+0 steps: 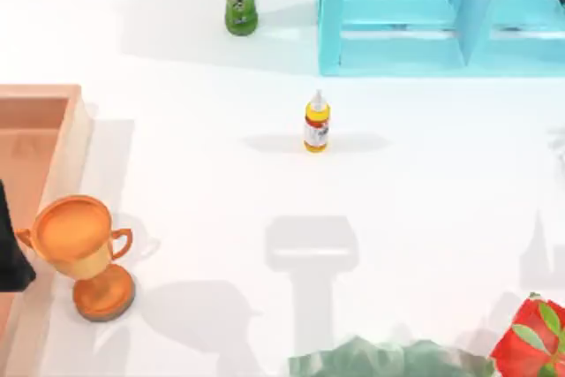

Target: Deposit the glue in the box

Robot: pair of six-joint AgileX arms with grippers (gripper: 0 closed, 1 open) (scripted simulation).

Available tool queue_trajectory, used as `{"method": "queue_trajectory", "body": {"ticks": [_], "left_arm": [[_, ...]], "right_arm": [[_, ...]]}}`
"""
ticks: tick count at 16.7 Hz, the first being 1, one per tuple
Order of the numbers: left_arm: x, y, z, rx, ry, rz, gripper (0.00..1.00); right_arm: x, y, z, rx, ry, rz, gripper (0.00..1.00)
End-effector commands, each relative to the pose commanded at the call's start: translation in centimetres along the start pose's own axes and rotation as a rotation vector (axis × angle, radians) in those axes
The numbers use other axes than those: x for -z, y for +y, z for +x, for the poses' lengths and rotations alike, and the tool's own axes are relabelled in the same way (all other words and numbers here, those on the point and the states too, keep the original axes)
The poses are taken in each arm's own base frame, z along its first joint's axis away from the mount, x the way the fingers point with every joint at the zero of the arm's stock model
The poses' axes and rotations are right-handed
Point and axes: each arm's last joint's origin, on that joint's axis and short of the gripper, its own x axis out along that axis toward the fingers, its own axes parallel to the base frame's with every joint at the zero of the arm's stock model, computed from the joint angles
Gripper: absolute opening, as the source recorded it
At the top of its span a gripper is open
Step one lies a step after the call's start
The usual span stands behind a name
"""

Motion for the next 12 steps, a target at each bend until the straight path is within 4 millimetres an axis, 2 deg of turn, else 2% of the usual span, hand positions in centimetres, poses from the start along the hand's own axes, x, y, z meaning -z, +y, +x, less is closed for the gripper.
{"method": "queue_trajectory", "body": {"ticks": [3, 7, 10, 12], "left_arm": [[-0.1, 0.0, 0.0, 0.001, 0.000, -0.002, 1.00], [-2.0, -0.7, 0.7, 0.007, 0.001, -0.023, 1.00], [-4.2, -1.8, 2.3, 0.013, 0.020, -0.050, 1.00], [-5.5, -3.1, 4.2, 0.016, 0.044, -0.068, 1.00]], "right_arm": [[0.0, 0.0, 0.0, 0.000, 0.000, 0.000, 1.00], [0.0, 0.0, 0.0, 0.000, 0.000, 0.000, 1.00], [0.0, 0.0, 0.0, 0.000, 0.000, 0.000, 1.00], [0.0, 0.0, 0.0, 0.000, 0.000, 0.000, 1.00]]}}
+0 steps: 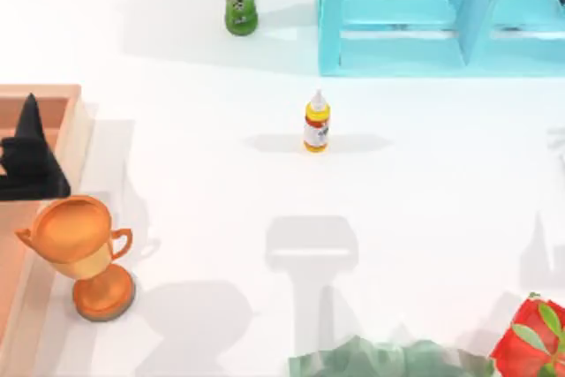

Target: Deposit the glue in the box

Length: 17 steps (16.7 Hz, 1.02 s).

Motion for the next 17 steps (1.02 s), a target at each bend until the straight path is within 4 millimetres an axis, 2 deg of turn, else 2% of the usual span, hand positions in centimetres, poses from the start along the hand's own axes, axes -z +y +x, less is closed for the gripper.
{"method": "queue_trajectory", "body": {"ticks": [2, 4, 7, 9, 11, 14, 17], "left_arm": [[-0.9, -2.0, 2.4, 0.002, 0.029, -0.014, 1.00], [-0.9, -4.8, 5.1, 0.002, 0.060, -0.021, 1.00], [0.9, -10.1, 9.0, 0.001, 0.105, -0.018, 1.00], [3.5, -14.0, 10.8, 0.000, 0.129, -0.008, 1.00], [6.9, -17.7, 11.8, -0.001, 0.147, 0.006, 1.00], [12.3, -22.2, 11.9, -0.002, 0.161, 0.030, 1.00], [16.7, -24.9, 11.0, -0.002, 0.162, 0.046, 1.00]], "right_arm": [[0.0, 0.0, 0.0, 0.000, 0.000, 0.000, 1.00], [0.0, 0.0, 0.0, 0.000, 0.000, 0.000, 1.00], [0.0, 0.0, 0.0, 0.000, 0.000, 0.000, 1.00], [0.0, 0.0, 0.0, 0.000, 0.000, 0.000, 1.00], [0.0, 0.0, 0.0, 0.000, 0.000, 0.000, 1.00], [0.0, 0.0, 0.0, 0.000, 0.000, 0.000, 1.00], [0.0, 0.0, 0.0, 0.000, 0.000, 0.000, 1.00]]}}
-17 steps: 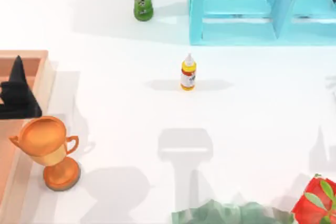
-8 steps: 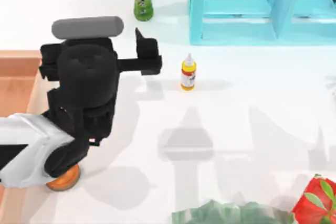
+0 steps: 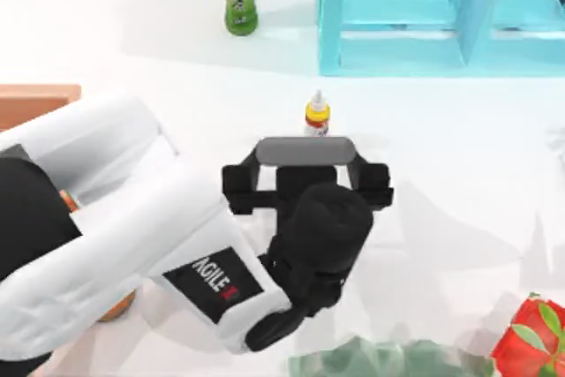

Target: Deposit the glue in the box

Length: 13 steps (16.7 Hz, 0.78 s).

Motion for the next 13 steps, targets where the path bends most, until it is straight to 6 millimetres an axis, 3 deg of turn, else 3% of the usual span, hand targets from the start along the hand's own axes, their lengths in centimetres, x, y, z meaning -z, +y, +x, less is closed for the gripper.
{"method": "queue_trajectory", "body": {"ticks": [3, 9, 13], "left_arm": [[2.3, -1.3, -0.3, 0.001, -0.004, 0.005, 1.00], [2.5, -1.3, -0.2, -0.003, -0.002, 0.008, 1.00], [3.2, -1.8, 1.9, -0.005, -0.011, 0.006, 1.00]], "right_arm": [[0.0, 0.0, 0.0, 0.000, 0.000, 0.000, 1.00], [0.0, 0.0, 0.0, 0.000, 0.000, 0.000, 1.00], [0.0, 0.0, 0.0, 0.000, 0.000, 0.000, 1.00]]}}
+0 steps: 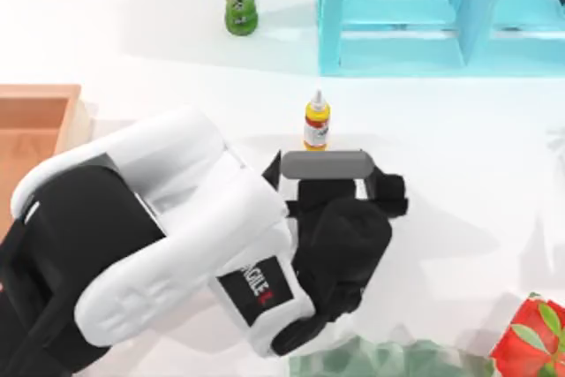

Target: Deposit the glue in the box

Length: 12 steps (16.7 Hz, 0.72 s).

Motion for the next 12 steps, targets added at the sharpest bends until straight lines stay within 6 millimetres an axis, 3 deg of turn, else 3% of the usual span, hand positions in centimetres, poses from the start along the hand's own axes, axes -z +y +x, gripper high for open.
{"method": "queue_trajectory", "body": {"ticks": [8, 12], "left_arm": [[-0.4, -0.1, 6.9, 0.007, 0.006, 0.000, 1.00], [-0.7, 0.3, 7.8, 0.006, 0.006, -0.001, 1.00]], "right_arm": [[0.0, 0.0, 0.0, 0.000, 0.000, 0.000, 1.00], [0.0, 0.0, 0.0, 0.000, 0.000, 0.000, 1.00]]}}
